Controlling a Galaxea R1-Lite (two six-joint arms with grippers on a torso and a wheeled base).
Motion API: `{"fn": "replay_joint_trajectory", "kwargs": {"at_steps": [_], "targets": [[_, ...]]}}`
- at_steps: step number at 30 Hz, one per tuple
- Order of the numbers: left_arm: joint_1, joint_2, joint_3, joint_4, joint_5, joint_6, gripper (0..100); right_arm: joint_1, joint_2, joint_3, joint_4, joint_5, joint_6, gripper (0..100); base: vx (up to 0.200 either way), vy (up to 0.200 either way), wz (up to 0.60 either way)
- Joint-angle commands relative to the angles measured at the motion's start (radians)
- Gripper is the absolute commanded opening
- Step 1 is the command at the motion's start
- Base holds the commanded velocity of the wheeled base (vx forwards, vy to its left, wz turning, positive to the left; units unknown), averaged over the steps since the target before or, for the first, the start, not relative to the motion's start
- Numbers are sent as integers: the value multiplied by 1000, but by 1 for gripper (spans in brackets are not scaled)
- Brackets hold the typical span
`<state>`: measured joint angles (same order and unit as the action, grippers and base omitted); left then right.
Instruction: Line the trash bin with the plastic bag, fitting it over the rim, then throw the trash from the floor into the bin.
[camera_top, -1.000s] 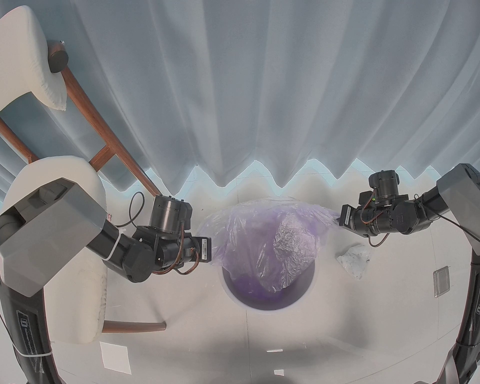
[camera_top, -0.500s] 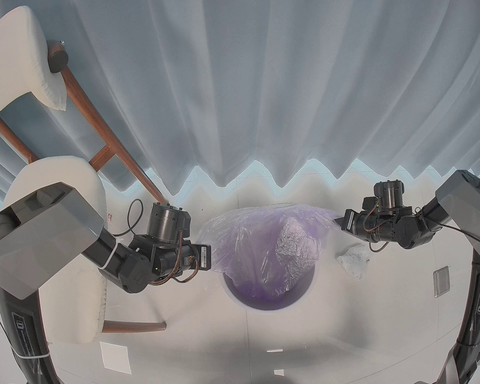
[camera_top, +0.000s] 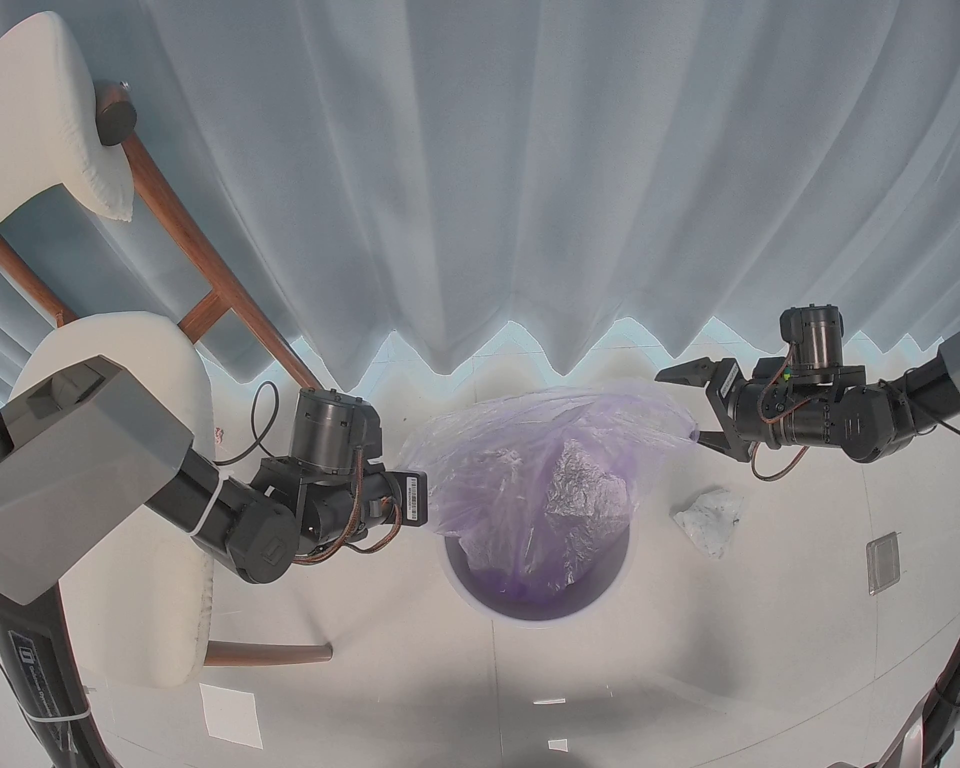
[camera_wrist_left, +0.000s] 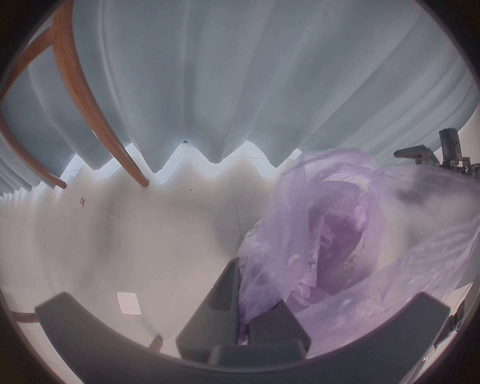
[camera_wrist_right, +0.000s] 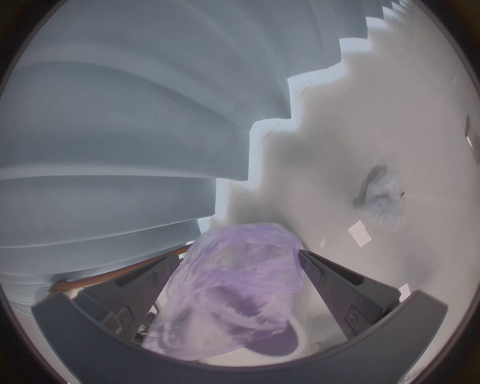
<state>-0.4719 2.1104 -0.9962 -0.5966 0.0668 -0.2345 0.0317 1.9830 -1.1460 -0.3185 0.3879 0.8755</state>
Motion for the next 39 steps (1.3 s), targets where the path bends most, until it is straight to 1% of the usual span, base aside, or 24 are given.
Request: {"fn": "replay_joint_trajectory", "kwargs": {"at_steps": [1, 7, 11, 12, 19, 22, 23, 25, 28, 31, 37, 39], "targets": [[-24, -30, 1, -2, 2, 0, 0, 60, -104, 2, 27, 3, 40, 100, 0, 0, 0], [-37, -32, 2, -2, 7, 0, 0, 134, -102, 3, 30, -1, 74, 100, 0, 0, 0], [-39, -32, -1, -2, 7, 0, 0, 169, -101, 5, 81, -4, 85, 100, 0, 0, 0], [-37, -33, -1, -2, 7, 0, 0, 182, -102, 5, 122, -6, 82, 100, 0, 0, 0], [-36, -46, -2, -2, 7, 1, 0, 189, -150, 3, 177, -17, 74, 100, 0, 0, 0], [-30, -47, -2, -2, 8, 1, 0, 188, -217, 5, 279, -17, 74, 100, 0, 0, 0], [-28, -47, -2, -2, 8, 1, 0, 188, -222, 5, 288, -17, 74, 100, 0, 0, 0], [-24, -49, -2, -3, 8, 1, 0, 185, -266, 6, 366, -15, 74, 100, 0, 0, 0], [-20, -64, -1, -22, 7, 0, 0, 186, -297, 15, 407, -15, 74, 100, 0, 0, 0], [-20, -67, 4, -34, 7, 0, 0, 189, -300, 26, 409, -17, 72, 100, 0, 0, 0], [-22, -78, 5, -37, 7, 1, 0, 235, -273, 29, 403, -18, 66, 100, 0, 0, 0], [-25, -87, 5, -37, 5, 3, 0, 264, -231, 8, 394, -23, 66, 100, 0, 0, 0]]}}
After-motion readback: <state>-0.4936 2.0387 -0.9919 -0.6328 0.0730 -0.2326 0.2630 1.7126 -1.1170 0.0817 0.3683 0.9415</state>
